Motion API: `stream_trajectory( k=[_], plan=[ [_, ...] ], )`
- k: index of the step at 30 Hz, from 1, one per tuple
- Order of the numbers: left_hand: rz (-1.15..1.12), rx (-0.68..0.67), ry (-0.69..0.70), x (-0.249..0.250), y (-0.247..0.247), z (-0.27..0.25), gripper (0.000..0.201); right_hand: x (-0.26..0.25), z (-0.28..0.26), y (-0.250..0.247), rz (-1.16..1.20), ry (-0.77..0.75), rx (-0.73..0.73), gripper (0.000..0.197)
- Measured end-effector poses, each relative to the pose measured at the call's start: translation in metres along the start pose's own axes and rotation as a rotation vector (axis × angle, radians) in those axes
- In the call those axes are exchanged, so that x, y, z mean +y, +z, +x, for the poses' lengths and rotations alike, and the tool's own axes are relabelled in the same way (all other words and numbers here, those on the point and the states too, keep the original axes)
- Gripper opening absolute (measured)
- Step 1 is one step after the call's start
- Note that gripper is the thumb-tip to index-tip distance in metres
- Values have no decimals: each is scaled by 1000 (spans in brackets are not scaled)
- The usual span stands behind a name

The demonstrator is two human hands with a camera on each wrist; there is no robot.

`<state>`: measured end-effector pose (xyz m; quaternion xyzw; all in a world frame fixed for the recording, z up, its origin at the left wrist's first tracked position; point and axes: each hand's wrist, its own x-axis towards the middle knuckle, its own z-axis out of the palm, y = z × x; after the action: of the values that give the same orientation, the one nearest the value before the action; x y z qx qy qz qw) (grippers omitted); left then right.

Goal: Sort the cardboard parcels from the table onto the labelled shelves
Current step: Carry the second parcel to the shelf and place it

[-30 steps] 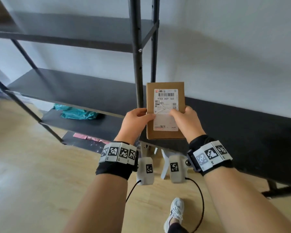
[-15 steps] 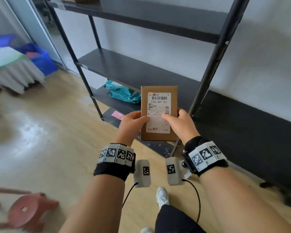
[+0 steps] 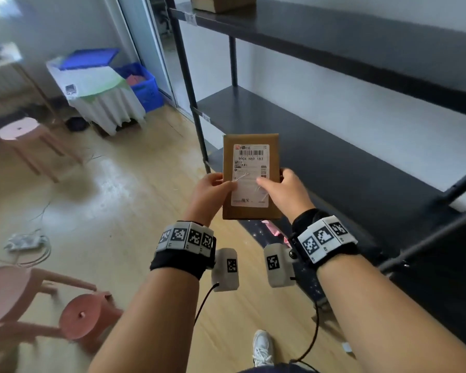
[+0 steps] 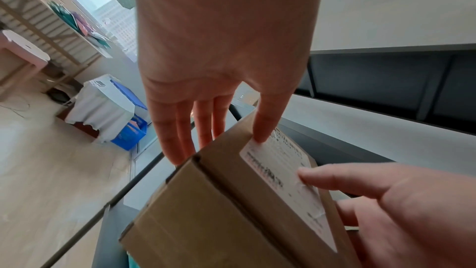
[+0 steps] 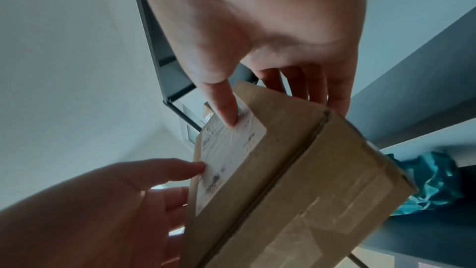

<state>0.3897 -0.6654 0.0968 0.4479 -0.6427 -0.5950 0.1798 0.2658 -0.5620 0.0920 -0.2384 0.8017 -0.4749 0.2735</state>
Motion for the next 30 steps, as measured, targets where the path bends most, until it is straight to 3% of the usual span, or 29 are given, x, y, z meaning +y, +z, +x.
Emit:
stream_trajectory(
  k=[3, 5, 13, 15, 19, 25, 30],
  plan=[
    [-19, 113, -15, 6, -15, 33, 37, -16, 35, 18, -29, -24, -55, 29],
    [-15, 155, -29, 9, -25, 50, 23, -26, 54, 30, -49, -25, -77, 35],
    [-46, 156, -67, 10, -73, 131, 13, -59, 127, 87, -92, -19, -131, 40],
    [-44, 124, -70, 11, -88, 157, 7, -68, 149, 104, -87, -2, -111, 39],
    [-23, 32, -52, 13, -128, 220, 30, -90, 191, 145, -48, 44, -41, 31],
    [30, -130, -59, 30, -185, 311, 50, -126, 244, 202, 59, 149, 93, 34],
    [116, -254, -65, 41, -205, 377, 62, -141, 280, 236, 9, 177, 174, 28]
  ],
)
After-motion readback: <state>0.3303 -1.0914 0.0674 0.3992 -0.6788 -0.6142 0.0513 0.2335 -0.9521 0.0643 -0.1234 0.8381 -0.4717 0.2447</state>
